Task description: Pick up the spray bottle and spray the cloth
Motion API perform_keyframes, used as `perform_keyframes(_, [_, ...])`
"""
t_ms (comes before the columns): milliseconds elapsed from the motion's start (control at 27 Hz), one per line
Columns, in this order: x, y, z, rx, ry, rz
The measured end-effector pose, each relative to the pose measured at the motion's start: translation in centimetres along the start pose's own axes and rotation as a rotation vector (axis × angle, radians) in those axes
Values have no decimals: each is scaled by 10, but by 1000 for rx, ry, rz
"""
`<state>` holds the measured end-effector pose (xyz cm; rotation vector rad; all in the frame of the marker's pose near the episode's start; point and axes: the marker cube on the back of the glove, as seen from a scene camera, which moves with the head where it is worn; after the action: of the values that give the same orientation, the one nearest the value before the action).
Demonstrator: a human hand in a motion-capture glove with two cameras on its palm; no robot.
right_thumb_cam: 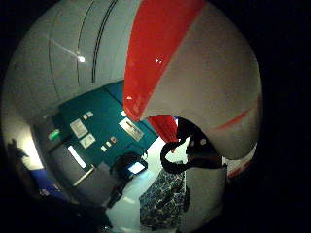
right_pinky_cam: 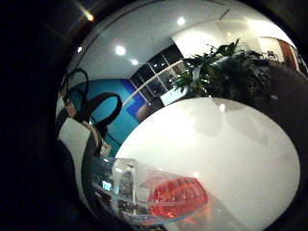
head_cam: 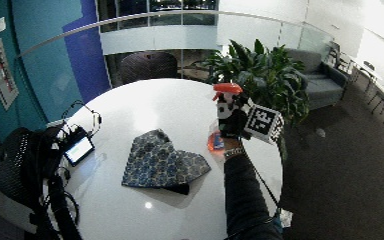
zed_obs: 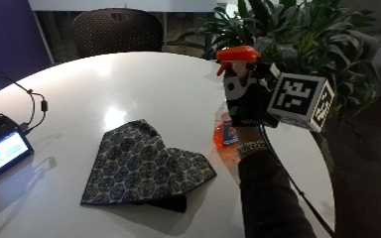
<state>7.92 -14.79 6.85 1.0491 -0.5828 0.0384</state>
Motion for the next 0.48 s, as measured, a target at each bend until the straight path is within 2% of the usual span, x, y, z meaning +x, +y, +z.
perform_keyframes(482, [-104,6,-28,-97,308,-536])
